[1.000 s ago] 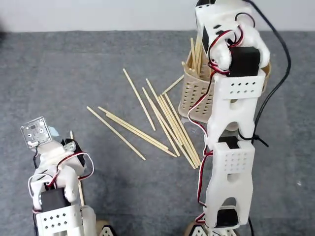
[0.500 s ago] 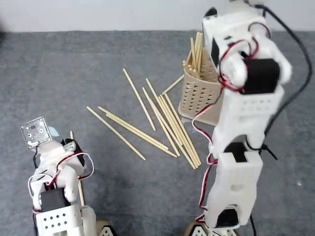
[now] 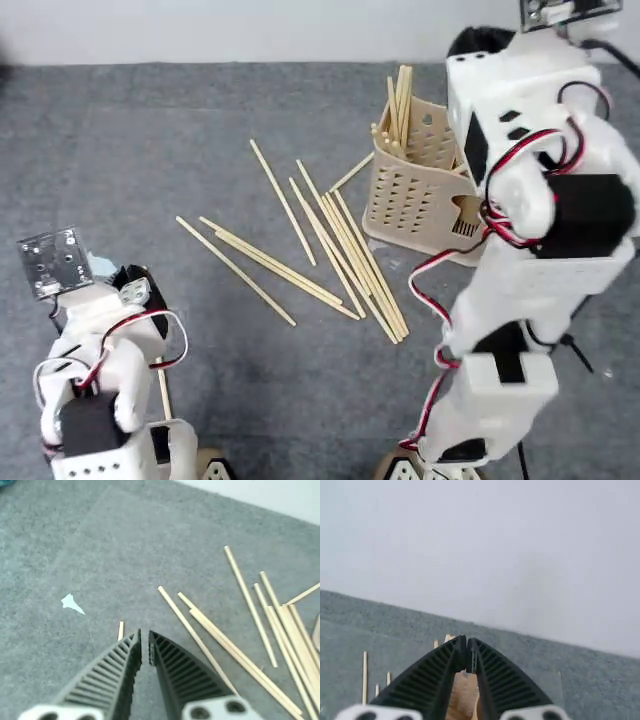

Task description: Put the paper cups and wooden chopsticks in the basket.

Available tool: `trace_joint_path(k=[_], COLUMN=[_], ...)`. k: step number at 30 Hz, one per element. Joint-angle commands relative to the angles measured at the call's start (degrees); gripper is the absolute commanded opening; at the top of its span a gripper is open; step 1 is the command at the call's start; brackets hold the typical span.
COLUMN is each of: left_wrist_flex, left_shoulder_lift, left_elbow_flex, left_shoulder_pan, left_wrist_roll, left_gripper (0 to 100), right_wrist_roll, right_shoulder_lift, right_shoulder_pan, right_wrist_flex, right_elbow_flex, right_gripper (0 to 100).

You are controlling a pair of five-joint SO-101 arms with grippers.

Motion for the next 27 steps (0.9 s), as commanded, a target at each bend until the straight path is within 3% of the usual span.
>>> trace_joint_path(k=[1, 9, 15, 22, 27], left_wrist_flex=[3.9, 13.5, 14.1, 13.8, 10.6], left_shoulder_lift=[2.6, 23.2, 34.7, 43.8, 51.0], left_elbow_flex=[-7.5, -20.1, -23.8, -24.0, -23.9], left_shoulder_pan=[0.4, 0.1, 0.0, -3.8, -8.8], left_wrist_roll=[-0.4, -2.3, -6.4, -13.8, -18.2], left_gripper=[3, 2, 2, 3, 17], right_wrist_roll=[0.6, 0.5, 0.4, 1.1, 1.1], right_shoulder_lift=[-11.6, -35.0, -48.8, -66.1, -73.7], right_shoulder_pan=[0.1, -3.2, -6.6, -6.6, -6.6], right_wrist_flex=[2.5, 2.2, -0.5, -15.6, -26.0], right_elbow_flex=[17.4, 55.0, 77.7, 109.4, 126.8], right_gripper=[0.9, 1.4, 1.5, 1.5, 1.6])
